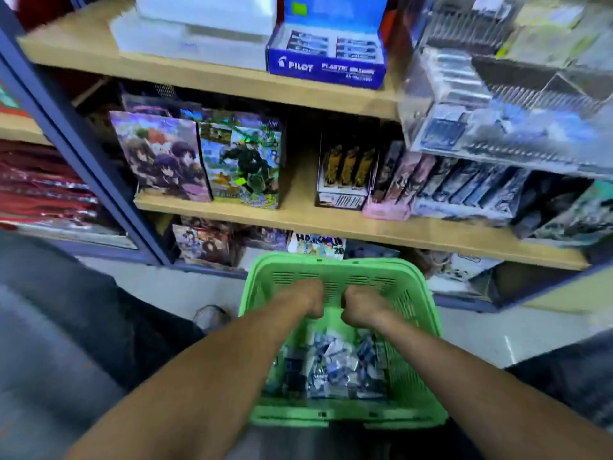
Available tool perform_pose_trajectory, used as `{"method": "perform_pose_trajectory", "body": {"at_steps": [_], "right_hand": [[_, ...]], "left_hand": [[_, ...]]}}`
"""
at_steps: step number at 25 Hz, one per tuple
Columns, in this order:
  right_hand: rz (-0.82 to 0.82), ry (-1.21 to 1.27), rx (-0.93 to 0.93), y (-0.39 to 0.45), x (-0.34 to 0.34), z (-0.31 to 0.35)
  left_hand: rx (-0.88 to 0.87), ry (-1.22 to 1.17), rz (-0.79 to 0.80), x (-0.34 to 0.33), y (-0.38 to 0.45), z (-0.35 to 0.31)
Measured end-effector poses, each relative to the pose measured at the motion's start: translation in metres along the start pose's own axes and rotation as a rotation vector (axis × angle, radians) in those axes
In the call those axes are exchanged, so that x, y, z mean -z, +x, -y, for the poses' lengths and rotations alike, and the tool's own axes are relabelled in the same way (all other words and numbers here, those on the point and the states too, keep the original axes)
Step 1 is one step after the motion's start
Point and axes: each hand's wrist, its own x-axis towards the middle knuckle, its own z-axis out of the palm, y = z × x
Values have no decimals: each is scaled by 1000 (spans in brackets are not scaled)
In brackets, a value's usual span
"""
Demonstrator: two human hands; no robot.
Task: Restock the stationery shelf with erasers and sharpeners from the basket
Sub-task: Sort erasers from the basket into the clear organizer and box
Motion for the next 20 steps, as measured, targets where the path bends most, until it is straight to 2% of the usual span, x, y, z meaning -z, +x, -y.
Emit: {"method": "perform_pose_trajectory", "body": {"at_steps": [4,8,12,16,20], "right_hand": [[267,109,-118,23,-84,-36],[441,133,-116,19,-124,-51],[394,135,-181,28,-142,-46],[465,83,-143,37,-157,-33],[424,139,-130,38,-155,-28]], "left_hand": [[135,-219,178,-78,26,27],[194,-221,276,-132,41,51],[157,-212,330,-163,50,41],[193,-326,308,-178,55,32],[167,-301,350,-179,61,28]]}}
